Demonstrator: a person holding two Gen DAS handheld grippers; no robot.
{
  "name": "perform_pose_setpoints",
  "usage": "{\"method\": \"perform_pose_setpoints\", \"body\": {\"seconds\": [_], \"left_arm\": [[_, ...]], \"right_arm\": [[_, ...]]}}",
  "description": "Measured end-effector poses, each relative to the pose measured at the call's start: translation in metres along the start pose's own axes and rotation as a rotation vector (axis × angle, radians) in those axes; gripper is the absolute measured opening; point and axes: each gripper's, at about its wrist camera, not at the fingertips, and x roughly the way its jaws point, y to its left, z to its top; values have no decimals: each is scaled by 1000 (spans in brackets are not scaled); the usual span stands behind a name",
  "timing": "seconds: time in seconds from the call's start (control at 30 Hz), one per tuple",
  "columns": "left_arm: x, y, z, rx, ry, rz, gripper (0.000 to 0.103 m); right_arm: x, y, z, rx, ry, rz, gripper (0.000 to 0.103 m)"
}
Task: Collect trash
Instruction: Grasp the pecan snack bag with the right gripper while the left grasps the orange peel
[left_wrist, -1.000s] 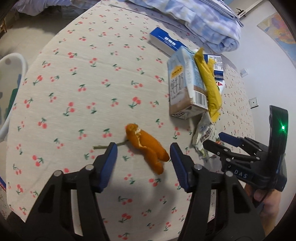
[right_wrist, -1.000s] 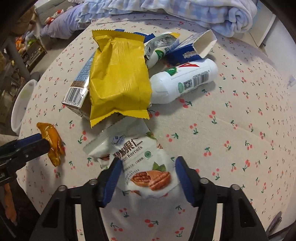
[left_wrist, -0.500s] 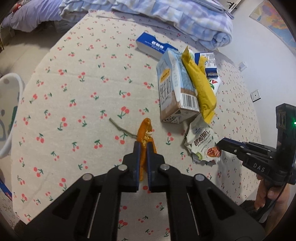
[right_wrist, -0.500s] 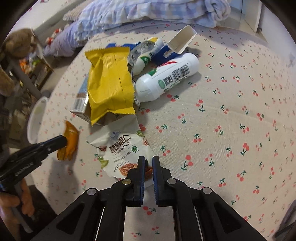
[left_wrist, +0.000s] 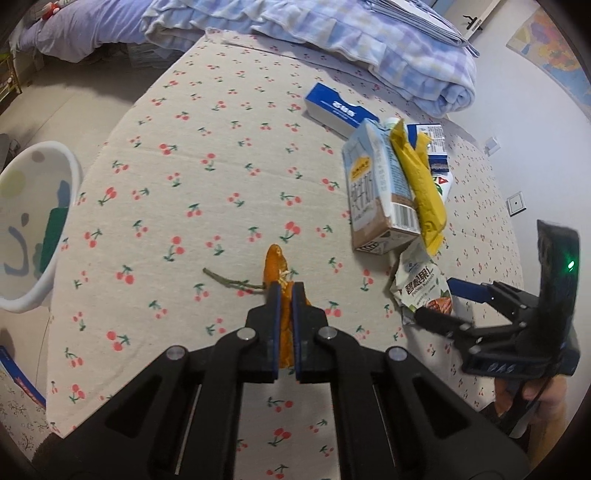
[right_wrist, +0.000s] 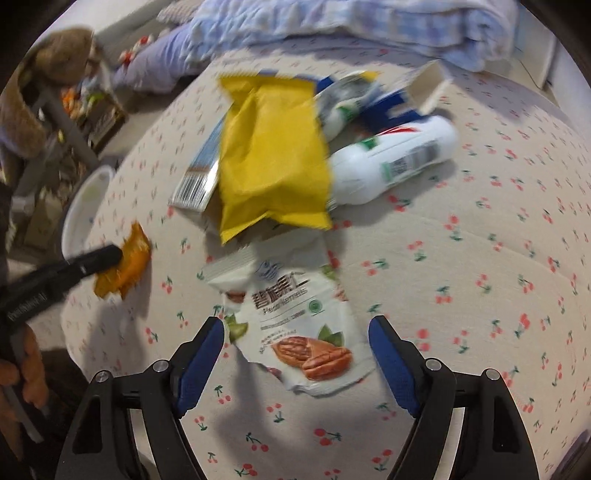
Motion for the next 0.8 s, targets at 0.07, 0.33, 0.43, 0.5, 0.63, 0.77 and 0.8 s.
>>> {"method": "perform_pose_setpoints", "body": {"seconds": [0.07,0.33,0.43,0.5,0.63,0.77,0.8], "left_arm": [[-1,3,-1,-3,0,2,6],[-10,11,-3,-10,-13,3,6],[-15,15,-2,-17,-26,-1,6],[-19,18,-2,-20,-35,-1,6],[-21,22,-3,-16,-20,-20,6],[-19,21,-8,0,-6,-1,36],[-17,21,-9,3,-7,8,55]], "right_arm": [[5,11,0,-51,-1,-48,86],[13,30,-3,-109,-10,-160,73],[7,28,-1,-66,-11,-112,58],[0,21,-3,-30,-9,-69,57],[-10,23,-5,-10,-11,-25,56],[-22,26,-9,8,-19,20,56],[-24,28,-8,13,-18,27,56]]}}
